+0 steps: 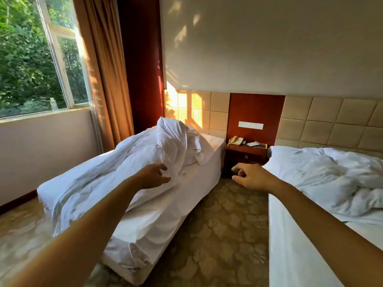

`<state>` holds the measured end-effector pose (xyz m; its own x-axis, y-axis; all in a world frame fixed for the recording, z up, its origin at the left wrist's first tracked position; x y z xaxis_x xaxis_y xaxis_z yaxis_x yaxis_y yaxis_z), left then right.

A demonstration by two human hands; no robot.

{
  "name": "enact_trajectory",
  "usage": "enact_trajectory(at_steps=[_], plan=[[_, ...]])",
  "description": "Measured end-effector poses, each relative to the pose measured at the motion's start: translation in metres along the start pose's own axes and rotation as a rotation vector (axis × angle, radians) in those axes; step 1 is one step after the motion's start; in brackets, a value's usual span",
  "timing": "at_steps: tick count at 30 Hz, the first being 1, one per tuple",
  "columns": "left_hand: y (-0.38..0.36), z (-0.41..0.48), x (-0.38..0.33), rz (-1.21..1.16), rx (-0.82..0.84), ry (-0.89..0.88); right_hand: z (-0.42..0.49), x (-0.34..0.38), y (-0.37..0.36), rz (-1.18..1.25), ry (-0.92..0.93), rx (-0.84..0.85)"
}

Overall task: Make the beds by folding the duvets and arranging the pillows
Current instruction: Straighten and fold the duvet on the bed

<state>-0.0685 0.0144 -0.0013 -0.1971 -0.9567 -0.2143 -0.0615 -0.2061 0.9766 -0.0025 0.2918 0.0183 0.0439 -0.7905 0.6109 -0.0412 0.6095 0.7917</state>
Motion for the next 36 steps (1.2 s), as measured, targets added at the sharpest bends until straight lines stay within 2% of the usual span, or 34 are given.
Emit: enact_trajectory(at_steps=[8,16,25,30,36], plan=[[-0.038,0.177,-0.028,0.026,0.062,0.036,0.177,-0.089,0.042,-0.002,-0.013,0.020],[-0.027,0.364,-0.059,-0.047,-0.044,0.132,0.374,-0.154,0.109,-0.096,0.050,0.116],[-0.069,0.556,-0.054,-0.054,0.085,0.203,0.589,-0.214,0.091,-0.023,0.075,0.261],[-0.071,0.716,-0.045,-0.145,0.064,0.211,0.717,-0.254,0.122,-0.040,0.068,0.243],[-0.063,0.901,-0.074,-0.145,0.047,0.100,0.864,-0.303,0.182,-0.018,0.012,0.159]])
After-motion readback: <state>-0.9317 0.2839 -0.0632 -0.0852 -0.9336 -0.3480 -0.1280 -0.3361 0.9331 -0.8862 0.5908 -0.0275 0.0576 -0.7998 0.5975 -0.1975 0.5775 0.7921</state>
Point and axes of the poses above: each hand's wrist, its own z-axis towards the middle knuckle, its own y-axis out of the back of the hand, x = y × z, the point moved 7 cm from there along z, towards the middle knuckle, and after that the axes turned 14 degrees about z, right-handed, at the moved point
